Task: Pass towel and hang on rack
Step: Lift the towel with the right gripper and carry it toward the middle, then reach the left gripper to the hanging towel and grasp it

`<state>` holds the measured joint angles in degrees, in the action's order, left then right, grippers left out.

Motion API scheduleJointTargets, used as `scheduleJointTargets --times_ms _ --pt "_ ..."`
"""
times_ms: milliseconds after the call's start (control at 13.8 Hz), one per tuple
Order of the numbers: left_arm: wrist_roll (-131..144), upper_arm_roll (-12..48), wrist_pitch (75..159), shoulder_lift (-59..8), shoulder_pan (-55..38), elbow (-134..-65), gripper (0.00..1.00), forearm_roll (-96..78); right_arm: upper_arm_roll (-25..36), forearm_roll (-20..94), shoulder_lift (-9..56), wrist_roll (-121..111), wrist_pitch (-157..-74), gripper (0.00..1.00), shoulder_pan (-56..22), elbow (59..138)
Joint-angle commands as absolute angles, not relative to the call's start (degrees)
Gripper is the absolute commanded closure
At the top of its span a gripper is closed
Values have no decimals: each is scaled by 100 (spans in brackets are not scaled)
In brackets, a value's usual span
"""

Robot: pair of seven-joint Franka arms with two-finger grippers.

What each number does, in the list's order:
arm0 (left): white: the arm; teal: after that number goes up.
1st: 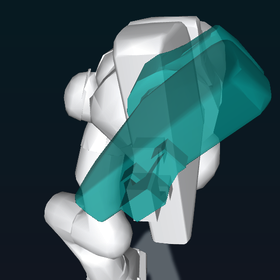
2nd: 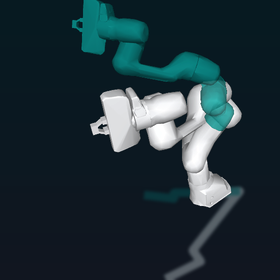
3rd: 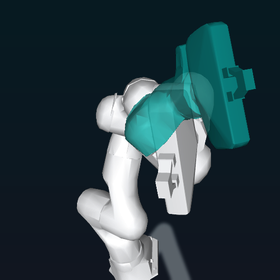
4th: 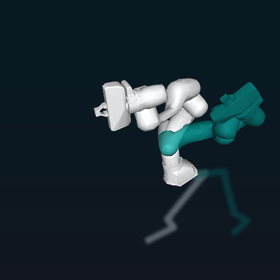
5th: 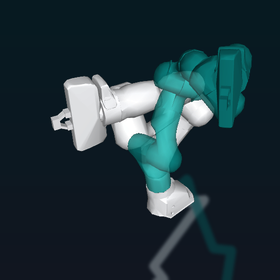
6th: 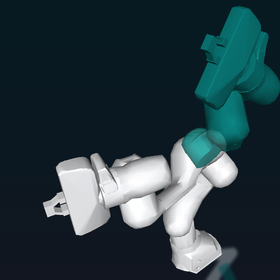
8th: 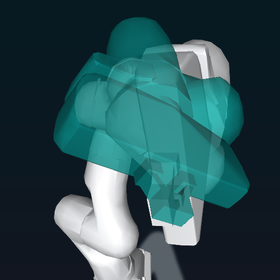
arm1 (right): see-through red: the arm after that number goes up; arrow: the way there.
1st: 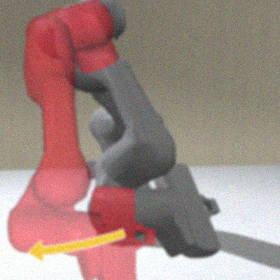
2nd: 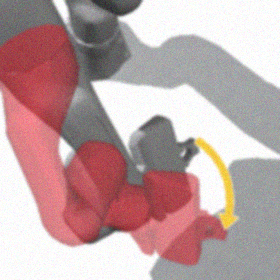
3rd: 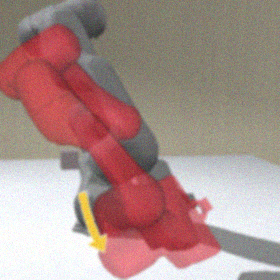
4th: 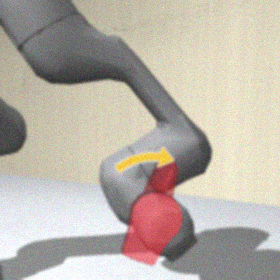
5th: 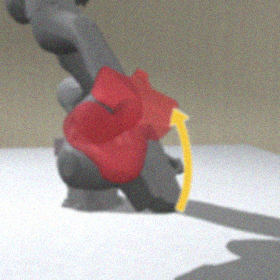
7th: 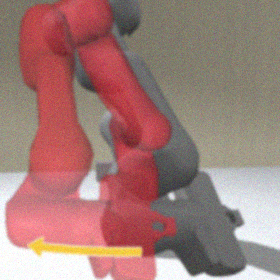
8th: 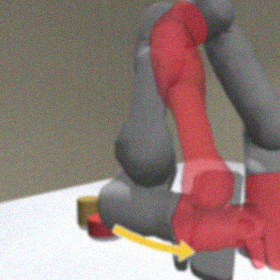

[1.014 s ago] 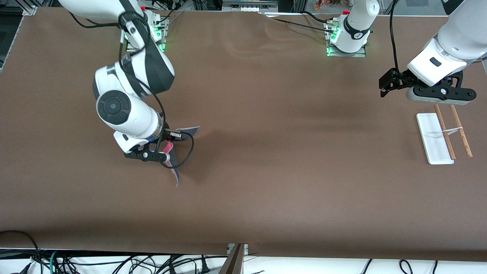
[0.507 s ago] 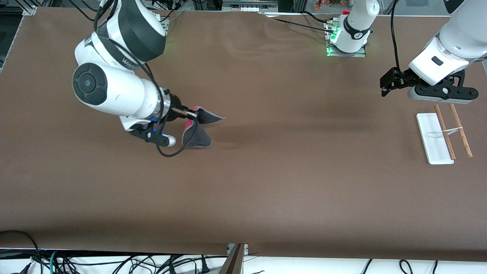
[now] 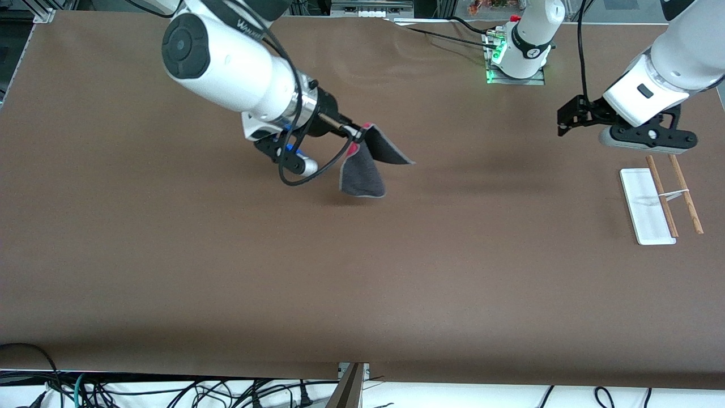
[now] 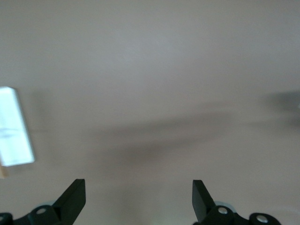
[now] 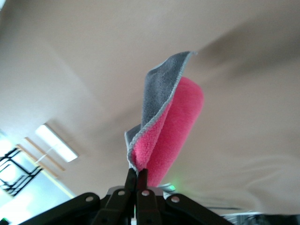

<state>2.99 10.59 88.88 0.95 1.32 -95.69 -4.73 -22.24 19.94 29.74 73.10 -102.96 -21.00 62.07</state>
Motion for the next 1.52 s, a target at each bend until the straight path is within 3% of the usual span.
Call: scheduleJointTargets --times_ms 0,217,507,1232,1449 --pt "-321 1063 8466 -149 132 -9457 0 -887 -2600 2074 3085 7952 -10581 100 -2048 6012" --pt "-1982 1072 8253 -473 97 -9632 0 -1607 -2856 2074 3085 8576 -10976 100 -2048 6012" --pt "-3993 1134 8621 -1080 53 -9677 0 -2967 -2865 2074 3085 8876 -11170 100 -2136 6012" --pt "-6861 1898 10562 -1731 -140 -9650 0 -4333 -2856 2065 3085 9035 -11355 100 -2153 6012" --pt "-7601 1898 10705 -1907 -141 -9677 0 -4798 -2856 2065 3085 9044 -11355 100 -2153 6012"
